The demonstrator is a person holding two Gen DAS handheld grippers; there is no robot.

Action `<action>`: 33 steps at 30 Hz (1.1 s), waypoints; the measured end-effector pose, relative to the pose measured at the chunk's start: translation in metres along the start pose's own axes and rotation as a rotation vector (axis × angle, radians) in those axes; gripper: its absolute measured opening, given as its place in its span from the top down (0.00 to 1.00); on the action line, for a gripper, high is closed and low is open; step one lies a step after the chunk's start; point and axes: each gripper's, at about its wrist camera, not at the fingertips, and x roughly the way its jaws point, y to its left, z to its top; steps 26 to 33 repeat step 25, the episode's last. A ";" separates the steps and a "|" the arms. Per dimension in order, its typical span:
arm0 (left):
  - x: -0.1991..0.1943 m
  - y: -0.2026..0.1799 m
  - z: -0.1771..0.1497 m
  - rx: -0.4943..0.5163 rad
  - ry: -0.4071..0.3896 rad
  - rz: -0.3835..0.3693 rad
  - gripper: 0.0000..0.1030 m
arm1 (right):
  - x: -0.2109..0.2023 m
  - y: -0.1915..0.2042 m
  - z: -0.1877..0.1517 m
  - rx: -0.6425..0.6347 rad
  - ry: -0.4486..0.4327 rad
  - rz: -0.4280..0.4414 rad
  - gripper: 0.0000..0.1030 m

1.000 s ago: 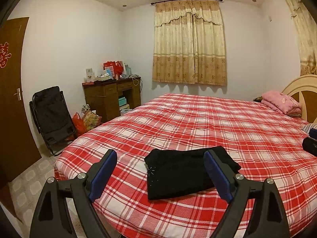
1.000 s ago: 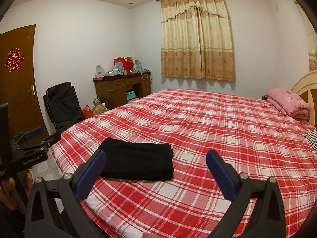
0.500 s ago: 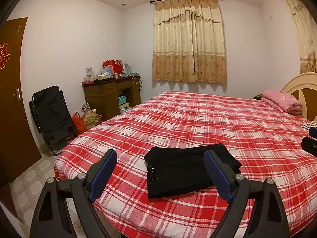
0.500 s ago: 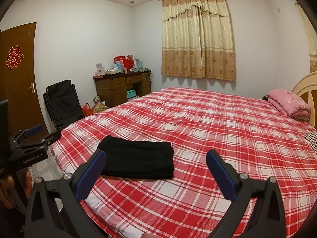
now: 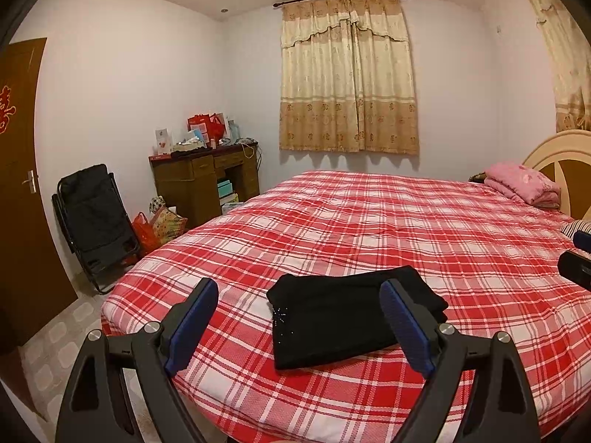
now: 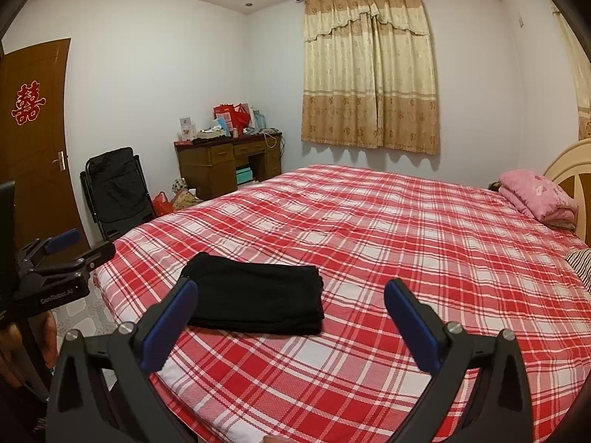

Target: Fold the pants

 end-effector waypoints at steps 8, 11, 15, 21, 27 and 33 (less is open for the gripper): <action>0.002 0.000 0.001 0.000 0.010 0.001 0.12 | -0.001 0.000 -0.001 -0.013 -0.009 -0.003 0.00; 0.001 0.000 0.002 -0.002 0.008 0.002 0.12 | -0.001 0.001 -0.001 -0.013 -0.008 -0.004 0.00; 0.003 0.001 0.000 -0.008 0.013 -0.003 0.12 | -0.001 0.002 0.000 -0.011 -0.010 -0.006 0.00; 0.003 0.000 -0.002 0.003 0.009 0.004 0.12 | 0.000 0.002 -0.003 -0.017 -0.003 -0.001 0.00; 0.005 0.001 -0.003 -0.006 0.014 -0.006 0.12 | 0.002 0.002 -0.005 -0.023 0.005 0.003 0.00; 0.005 0.001 -0.003 -0.006 0.014 -0.006 0.12 | 0.002 0.002 -0.005 -0.023 0.005 0.003 0.00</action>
